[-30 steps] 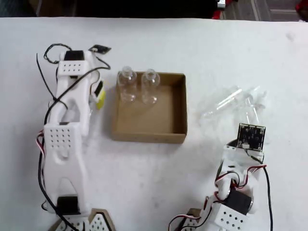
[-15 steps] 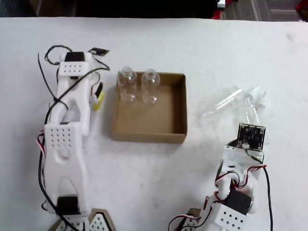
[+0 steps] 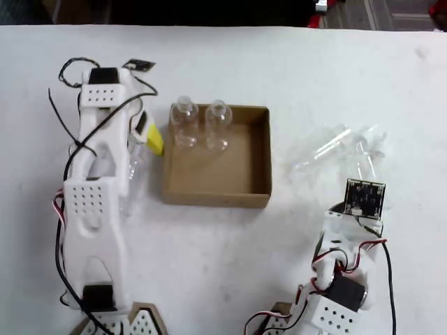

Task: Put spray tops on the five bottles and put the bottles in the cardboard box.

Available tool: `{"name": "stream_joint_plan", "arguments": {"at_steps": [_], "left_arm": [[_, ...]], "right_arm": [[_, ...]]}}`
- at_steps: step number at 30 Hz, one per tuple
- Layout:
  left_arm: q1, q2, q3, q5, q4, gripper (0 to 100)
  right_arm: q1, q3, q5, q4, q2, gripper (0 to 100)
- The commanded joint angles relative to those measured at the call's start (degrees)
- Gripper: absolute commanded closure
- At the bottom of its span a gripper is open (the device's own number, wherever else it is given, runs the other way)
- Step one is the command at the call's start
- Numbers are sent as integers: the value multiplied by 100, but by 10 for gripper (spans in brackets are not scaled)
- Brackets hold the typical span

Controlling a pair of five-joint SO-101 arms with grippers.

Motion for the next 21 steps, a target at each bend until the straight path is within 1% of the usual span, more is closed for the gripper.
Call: {"name": "stream_joint_plan", "arguments": {"at_steps": [1, 3, 7, 9, 14, 21], "left_arm": [[48, -180, -264, 79, 97, 688], [48, -171, -237, 62, 97, 729], [48, -171, -211, 18, 88, 891], [48, -171, -211, 18, 88, 939], [40, -163, -211, 18, 88, 924], [48, -163, -211, 18, 88, 931]], "right_arm": [[-31, 53, 18, 31, -4, 858], [-31, 53, 18, 31, -4, 858], [-31, 53, 18, 31, -4, 858], [-31, 53, 18, 31, -4, 858], [-31, 53, 18, 31, -4, 858], [-31, 53, 18, 31, -4, 858]]}}
